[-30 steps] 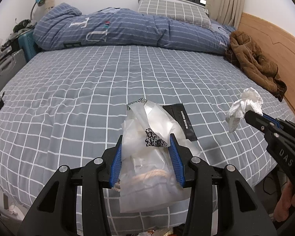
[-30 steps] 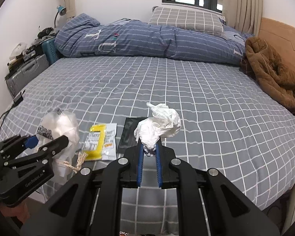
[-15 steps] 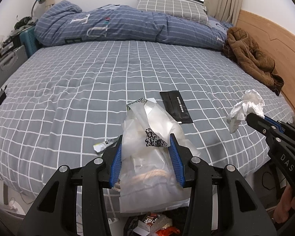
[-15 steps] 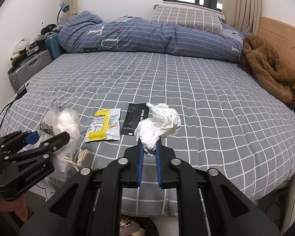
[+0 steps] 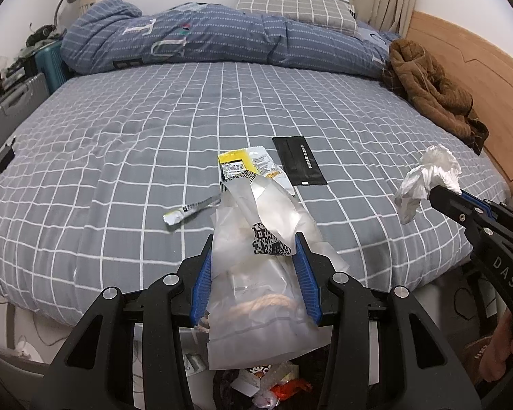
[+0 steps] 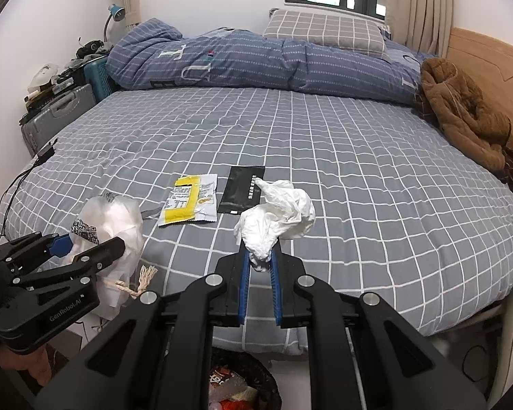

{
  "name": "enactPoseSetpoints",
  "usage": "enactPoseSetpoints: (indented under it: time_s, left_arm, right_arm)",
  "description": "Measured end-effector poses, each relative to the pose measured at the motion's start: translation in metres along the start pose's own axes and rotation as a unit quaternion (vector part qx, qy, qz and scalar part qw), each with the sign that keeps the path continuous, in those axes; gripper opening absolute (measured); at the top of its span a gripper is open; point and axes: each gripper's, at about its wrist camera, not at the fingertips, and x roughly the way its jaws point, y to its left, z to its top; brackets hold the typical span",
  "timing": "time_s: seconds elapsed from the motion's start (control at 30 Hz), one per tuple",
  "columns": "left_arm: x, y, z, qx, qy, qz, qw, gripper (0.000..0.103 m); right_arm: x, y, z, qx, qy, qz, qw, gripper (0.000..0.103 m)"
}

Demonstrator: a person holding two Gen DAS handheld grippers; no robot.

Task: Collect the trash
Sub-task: 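Lift the clear bag with the left gripper while the right gripper carries the tissue toward the bin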

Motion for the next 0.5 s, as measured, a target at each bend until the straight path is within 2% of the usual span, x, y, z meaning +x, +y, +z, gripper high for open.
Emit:
enactPoseSetpoints:
  time_s: [0.5]
  left_arm:
    - [-0.013,-0.002,-0.038,-0.008,0.02,-0.004,0.9998,0.043]
  right_arm:
    - [-0.015,0.006,-0.038,0.001,0.022,0.007,1.0,0.01]
